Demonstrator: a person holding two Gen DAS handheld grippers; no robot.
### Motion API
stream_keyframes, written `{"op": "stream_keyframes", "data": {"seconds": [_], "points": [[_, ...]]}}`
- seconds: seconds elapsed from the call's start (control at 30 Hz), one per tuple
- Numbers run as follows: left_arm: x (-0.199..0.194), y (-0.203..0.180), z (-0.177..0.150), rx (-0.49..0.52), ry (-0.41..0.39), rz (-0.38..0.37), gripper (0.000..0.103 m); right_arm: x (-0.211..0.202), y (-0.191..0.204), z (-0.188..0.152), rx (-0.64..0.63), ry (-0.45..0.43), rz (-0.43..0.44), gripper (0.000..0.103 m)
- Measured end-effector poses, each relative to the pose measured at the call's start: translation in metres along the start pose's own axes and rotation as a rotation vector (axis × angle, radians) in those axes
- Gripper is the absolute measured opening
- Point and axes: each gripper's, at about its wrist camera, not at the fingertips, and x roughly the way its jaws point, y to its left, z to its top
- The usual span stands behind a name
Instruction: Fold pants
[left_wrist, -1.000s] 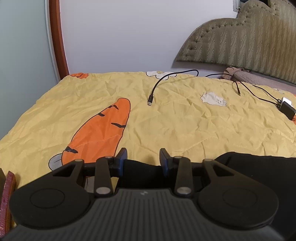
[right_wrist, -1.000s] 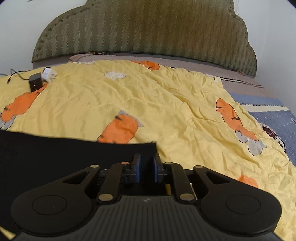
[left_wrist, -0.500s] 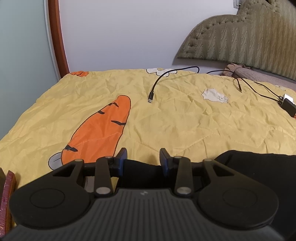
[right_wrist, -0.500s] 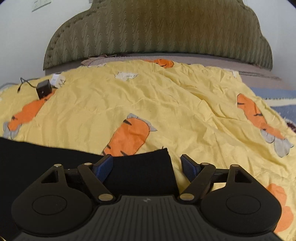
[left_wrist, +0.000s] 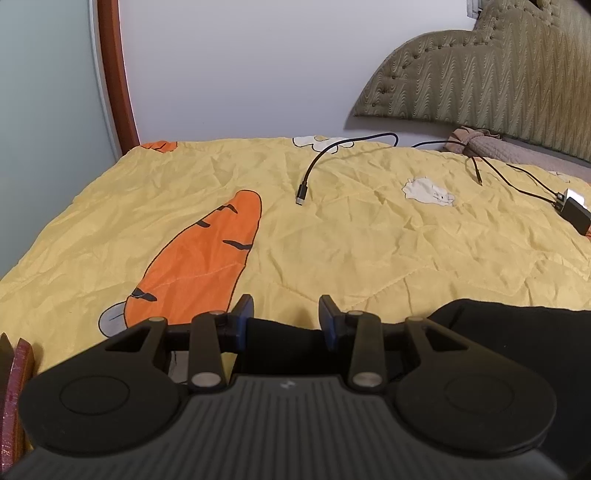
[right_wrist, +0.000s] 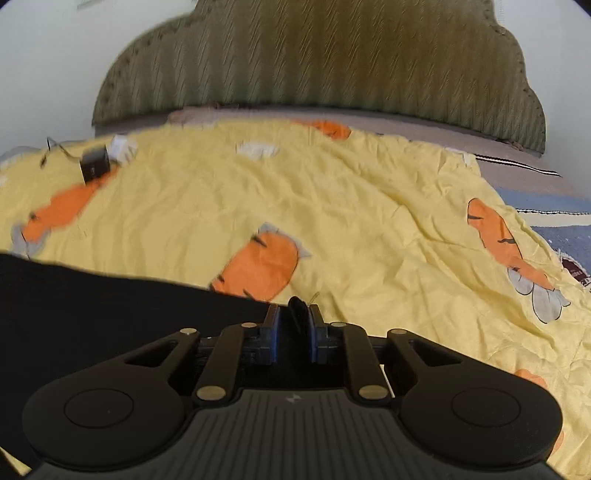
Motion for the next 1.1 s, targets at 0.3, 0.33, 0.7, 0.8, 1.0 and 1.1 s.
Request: {"op": "stream_keyframes", "data": {"seconds": [0.3,0.33,0.7,0.8,1.0,1.1], "points": [[0.002,-0.001,-0.002,-0.005,-0.001,0.006,0.035,0.008,-0.006,0.009,0.040,0.022,0.020,0.014],[0.001,-0.001,-0.003,-0.002,-0.005,0.007,0.035,0.006,-0.003,0.007,0.027,0.018,0.016,0.010],[-0.036,-0.002,-0.003,0.019,-0.083,-0.001,0.034,-0.039,0.021,-0.009,-0.053,-0.079,-0.112,0.006],[-0.050,0.003,-0.004,-0.011,-0.098,-0.015,0.034,-0.056,0.021,-0.012,-0.055,-0.107,-0.134,0.006],[-0.084,0.012,-0.015,-0.031,-0.129,-0.052,0.034,-0.095,0.024,-0.022,-0.032,-0.171,-0.155,0.006],[-0.103,0.016,-0.024,-0.031,-0.141,-0.067,0.034,-0.110,0.029,-0.032,-0.038,-0.183,-0.179,0.006]]}}
